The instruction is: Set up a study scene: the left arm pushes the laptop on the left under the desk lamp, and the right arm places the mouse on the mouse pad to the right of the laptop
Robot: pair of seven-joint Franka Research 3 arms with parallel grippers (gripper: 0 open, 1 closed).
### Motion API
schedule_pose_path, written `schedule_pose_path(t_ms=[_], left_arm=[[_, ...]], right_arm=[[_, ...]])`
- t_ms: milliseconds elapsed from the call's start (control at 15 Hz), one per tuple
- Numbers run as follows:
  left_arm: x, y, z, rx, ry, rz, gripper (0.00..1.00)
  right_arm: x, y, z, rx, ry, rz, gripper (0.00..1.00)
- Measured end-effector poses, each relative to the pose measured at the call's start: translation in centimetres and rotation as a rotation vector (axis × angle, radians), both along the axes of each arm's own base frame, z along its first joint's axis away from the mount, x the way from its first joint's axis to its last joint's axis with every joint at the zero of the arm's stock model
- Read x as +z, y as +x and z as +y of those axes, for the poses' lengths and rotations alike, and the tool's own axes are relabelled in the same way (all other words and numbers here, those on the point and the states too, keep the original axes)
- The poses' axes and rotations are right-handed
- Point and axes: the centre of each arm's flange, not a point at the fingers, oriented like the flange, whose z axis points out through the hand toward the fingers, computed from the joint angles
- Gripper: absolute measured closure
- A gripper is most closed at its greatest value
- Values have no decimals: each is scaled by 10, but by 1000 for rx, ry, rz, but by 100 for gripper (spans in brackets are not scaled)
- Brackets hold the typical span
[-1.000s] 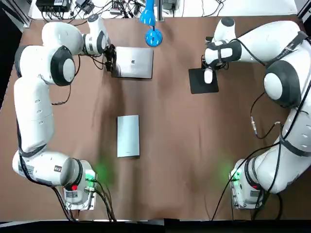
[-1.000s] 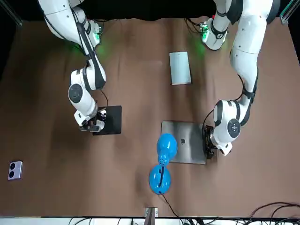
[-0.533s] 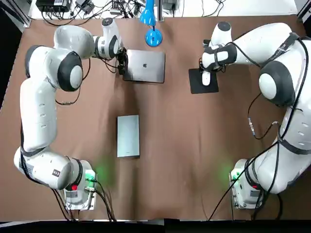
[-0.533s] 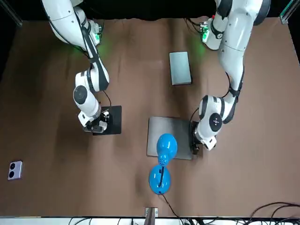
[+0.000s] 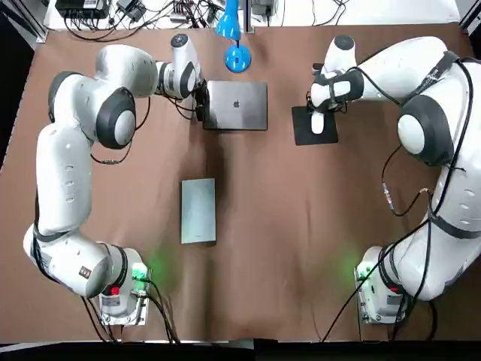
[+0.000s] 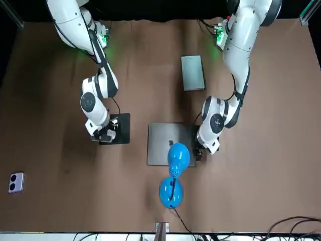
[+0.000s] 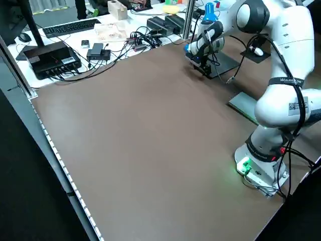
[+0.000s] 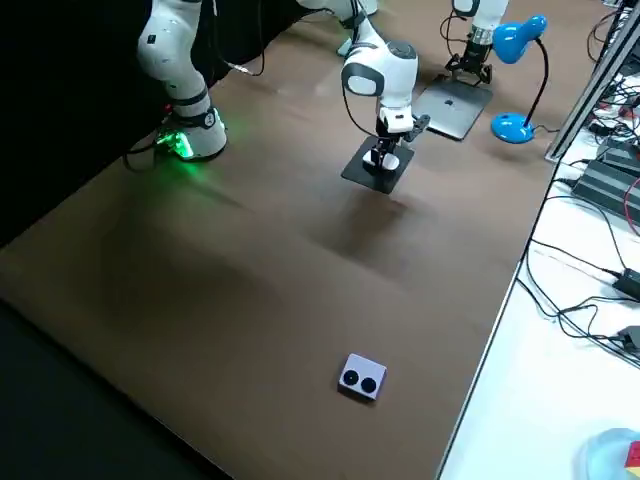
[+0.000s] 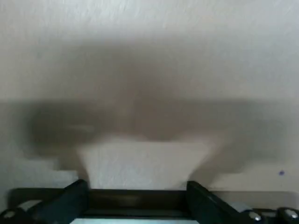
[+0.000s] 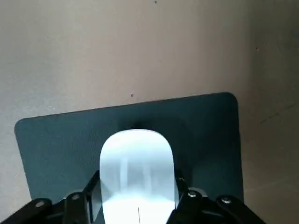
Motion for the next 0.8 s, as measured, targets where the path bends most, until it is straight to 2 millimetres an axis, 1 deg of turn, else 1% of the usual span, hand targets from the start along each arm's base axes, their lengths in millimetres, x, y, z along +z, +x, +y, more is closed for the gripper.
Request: schedule_pose_path(t_ms=[333,400,467,600,800], left_arm=[[-1,-14,-28,30,-17,-12,0],[-1,-16,-32,35,-18,-13,0],[-2,-22,-45,44,-30,-13,0],[-5,-30,-57,45,-36,-13,0],[-7,-32,-61,46,-38,-14,0]], right_arm=[[0,-1,3,5,0,0,37],[0,-1,4,6,0,0,32],[0,-1,5,8,0,-1,16],[0,-1,6,10,1,-3,15],[1,-1,7,12,1,-4,7]])
